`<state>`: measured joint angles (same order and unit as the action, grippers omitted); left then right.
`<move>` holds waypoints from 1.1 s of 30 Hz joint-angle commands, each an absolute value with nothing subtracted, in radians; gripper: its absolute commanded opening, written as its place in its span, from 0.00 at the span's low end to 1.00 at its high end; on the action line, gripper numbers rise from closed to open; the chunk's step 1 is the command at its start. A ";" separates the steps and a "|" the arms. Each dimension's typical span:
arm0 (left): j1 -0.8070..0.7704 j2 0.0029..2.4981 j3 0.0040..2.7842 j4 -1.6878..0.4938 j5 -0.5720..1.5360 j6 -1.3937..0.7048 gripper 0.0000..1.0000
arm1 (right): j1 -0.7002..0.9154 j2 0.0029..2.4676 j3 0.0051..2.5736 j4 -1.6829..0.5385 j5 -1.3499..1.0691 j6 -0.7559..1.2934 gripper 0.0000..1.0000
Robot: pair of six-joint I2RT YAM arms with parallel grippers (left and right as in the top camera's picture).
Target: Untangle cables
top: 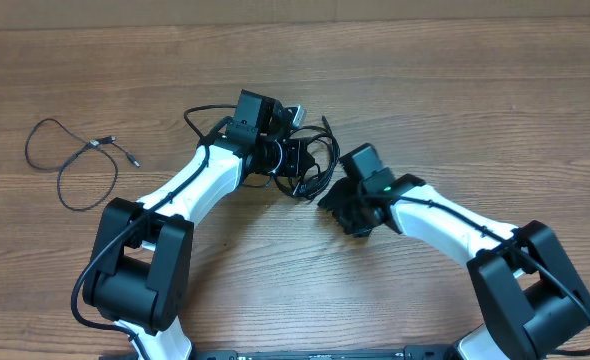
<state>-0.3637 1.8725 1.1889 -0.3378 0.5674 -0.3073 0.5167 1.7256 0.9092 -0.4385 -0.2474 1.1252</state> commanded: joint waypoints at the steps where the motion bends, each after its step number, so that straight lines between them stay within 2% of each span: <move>1: -0.359 1.885 1.198 -0.342 0.565 -0.256 0.06 | 0.470 1.730 0.905 -0.430 -0.296 1.106 0.54; 8: -0.369 1.905 1.198 -0.369 0.459 -0.253 0.05 | 0.505 1.731 0.904 -0.368 -0.236 1.135 0.54; 15: -0.367 1.975 1.198 -0.347 0.460 -0.253 0.12 | 0.610 1.731 0.904 -0.307 -0.070 1.164 0.49; 18: -0.367 1.975 1.198 -0.347 0.467 -0.253 0.12 | 0.641 1.731 0.904 -0.307 -0.008 1.164 0.48; 26: -0.367 1.975 1.198 -0.345 0.517 -0.253 0.13 | 0.645 1.759 0.902 -0.299 0.017 1.183 0.43; 33: -0.367 1.975 1.198 -0.342 0.517 -0.254 0.13 | 0.645 1.819 0.902 -0.226 -0.065 1.182 0.43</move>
<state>-0.3649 1.9640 1.1892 -0.3470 0.4980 -0.2771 0.6418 1.7874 0.9096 -0.2260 -0.0364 1.1782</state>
